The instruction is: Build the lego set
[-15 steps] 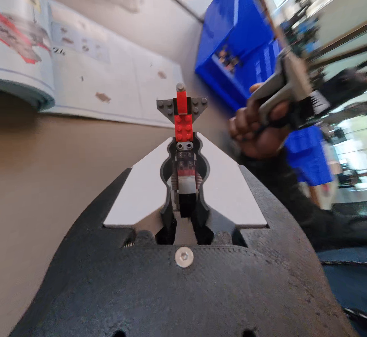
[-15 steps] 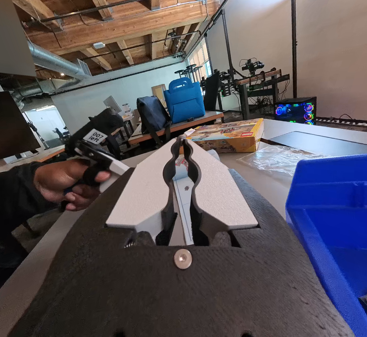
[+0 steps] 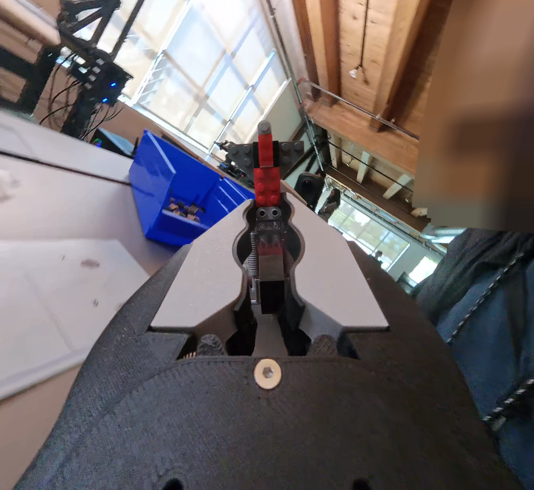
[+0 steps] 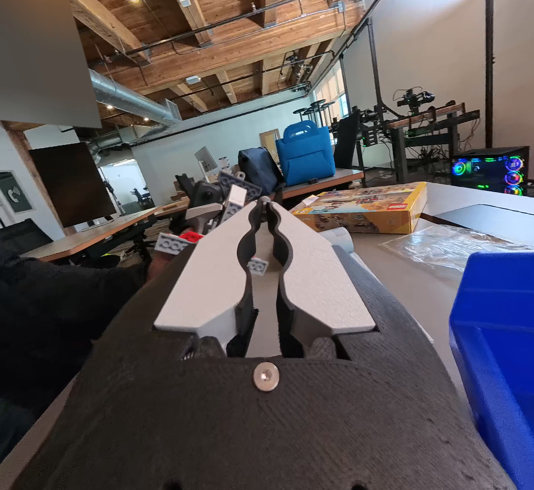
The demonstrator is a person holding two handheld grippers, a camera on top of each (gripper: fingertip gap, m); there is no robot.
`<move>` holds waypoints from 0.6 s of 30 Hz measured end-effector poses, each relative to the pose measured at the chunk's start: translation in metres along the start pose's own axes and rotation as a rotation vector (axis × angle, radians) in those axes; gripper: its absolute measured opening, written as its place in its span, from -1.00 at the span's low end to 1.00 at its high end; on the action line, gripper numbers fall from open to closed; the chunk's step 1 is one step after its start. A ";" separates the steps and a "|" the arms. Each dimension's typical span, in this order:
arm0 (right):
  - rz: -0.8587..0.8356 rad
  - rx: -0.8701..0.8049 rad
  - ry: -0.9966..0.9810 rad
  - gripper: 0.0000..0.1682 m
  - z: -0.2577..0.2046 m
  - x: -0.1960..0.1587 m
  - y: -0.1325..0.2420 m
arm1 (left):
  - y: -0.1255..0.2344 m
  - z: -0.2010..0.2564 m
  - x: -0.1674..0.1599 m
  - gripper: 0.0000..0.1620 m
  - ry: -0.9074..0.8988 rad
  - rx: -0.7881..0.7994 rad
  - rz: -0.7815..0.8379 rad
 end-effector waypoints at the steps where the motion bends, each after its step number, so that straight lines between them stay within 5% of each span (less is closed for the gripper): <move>1: 0.002 0.007 0.001 -0.98 -0.001 0.001 0.001 | -0.009 0.001 -0.003 -0.80 -0.030 -0.038 -0.005; 6: 0.011 -0.002 0.012 -0.98 0.001 0.007 0.008 | -0.039 -0.005 -0.019 -0.81 -0.121 -0.145 -0.029; 18: -0.018 0.013 0.011 -0.97 0.006 -0.006 0.007 | -0.038 -0.006 -0.026 -0.81 -0.166 -0.198 -0.002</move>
Point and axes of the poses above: each gripper's, where its closed fingertips meet, y back along the fingers, x out of its top, z = x × y across the jaws, the point moved 6 cm from there along y, back along the fingers, and after that the axes turned 10 degrees about z, right-handed, at the moved point
